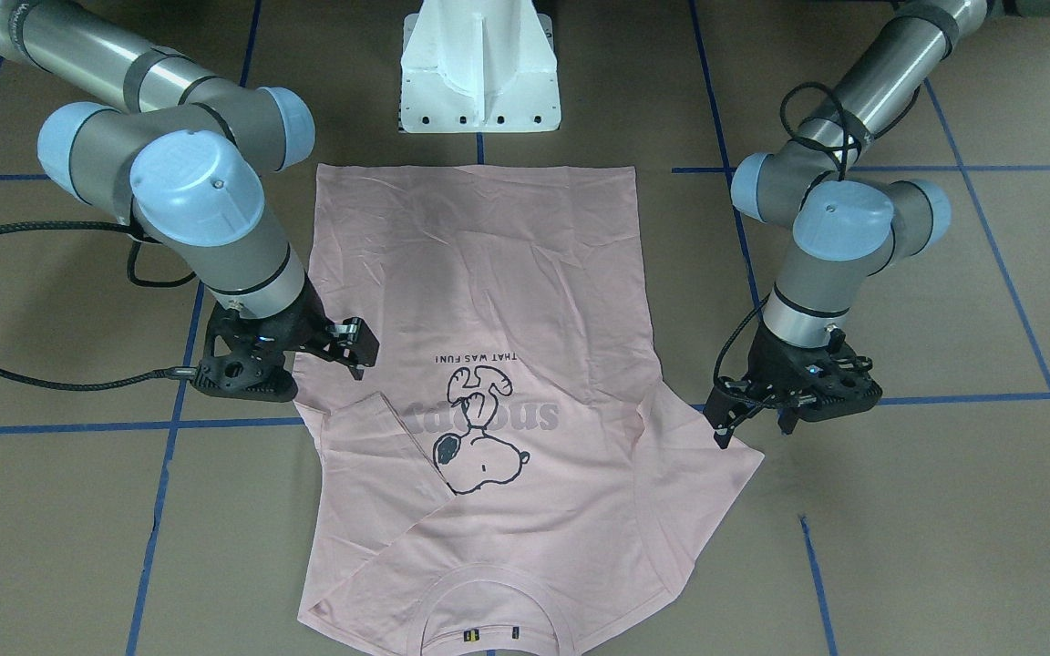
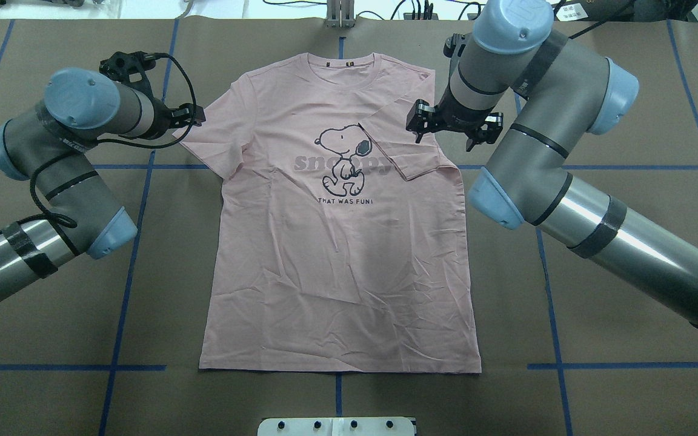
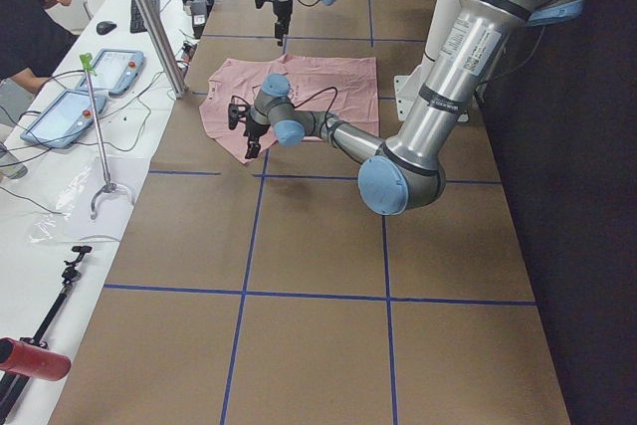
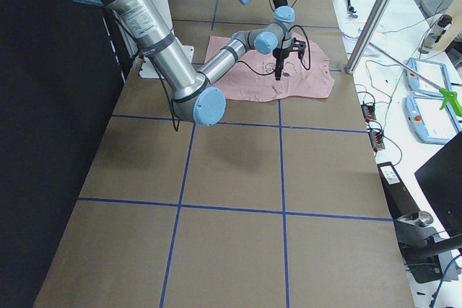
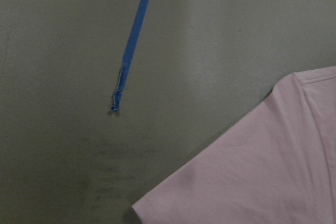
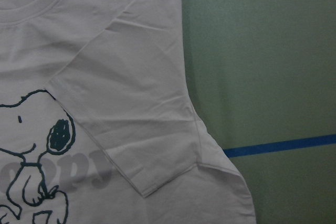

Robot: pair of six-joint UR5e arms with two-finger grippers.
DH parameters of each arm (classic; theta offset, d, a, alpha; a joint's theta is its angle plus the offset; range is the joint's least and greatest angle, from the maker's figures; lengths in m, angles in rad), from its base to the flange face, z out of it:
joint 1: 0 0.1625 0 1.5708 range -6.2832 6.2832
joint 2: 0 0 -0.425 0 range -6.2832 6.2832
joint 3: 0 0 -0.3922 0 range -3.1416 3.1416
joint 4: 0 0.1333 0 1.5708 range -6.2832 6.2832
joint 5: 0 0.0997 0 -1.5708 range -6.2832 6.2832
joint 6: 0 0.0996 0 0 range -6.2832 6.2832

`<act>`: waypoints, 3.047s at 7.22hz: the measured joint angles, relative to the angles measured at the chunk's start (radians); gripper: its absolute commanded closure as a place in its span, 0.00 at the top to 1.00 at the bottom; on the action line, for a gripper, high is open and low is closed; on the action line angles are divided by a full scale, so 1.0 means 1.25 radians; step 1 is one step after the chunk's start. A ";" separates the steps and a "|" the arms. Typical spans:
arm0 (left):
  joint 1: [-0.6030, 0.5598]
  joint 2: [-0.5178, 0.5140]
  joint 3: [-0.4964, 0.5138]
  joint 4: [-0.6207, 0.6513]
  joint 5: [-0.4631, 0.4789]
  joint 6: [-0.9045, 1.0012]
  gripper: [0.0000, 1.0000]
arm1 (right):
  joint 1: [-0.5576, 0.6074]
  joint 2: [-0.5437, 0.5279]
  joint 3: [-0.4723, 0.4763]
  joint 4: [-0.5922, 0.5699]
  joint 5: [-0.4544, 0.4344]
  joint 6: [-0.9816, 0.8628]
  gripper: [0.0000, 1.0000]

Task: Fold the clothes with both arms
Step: 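Release the folded sleeve with the right gripper while the left arm moves toward the shirt, then fold the sleeve nearest the left gripper inward over the chest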

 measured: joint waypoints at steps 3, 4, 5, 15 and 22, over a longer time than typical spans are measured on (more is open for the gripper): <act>0.010 -0.010 0.051 -0.007 0.023 0.000 0.94 | 0.003 -0.020 0.021 0.002 0.002 -0.002 1.00; 0.011 -0.026 0.073 -0.008 0.024 0.001 0.90 | 0.003 -0.020 0.024 0.002 0.002 -0.002 1.00; 0.011 -0.039 0.091 -0.009 0.024 0.001 0.75 | 0.003 -0.020 0.025 0.003 0.002 -0.002 1.00; 0.012 -0.112 -0.005 0.123 -0.007 0.008 0.00 | 0.003 -0.042 0.027 0.007 0.002 -0.003 1.00; 0.078 -0.378 0.265 0.100 -0.001 -0.193 1.00 | 0.003 -0.101 0.088 0.008 0.000 -0.020 1.00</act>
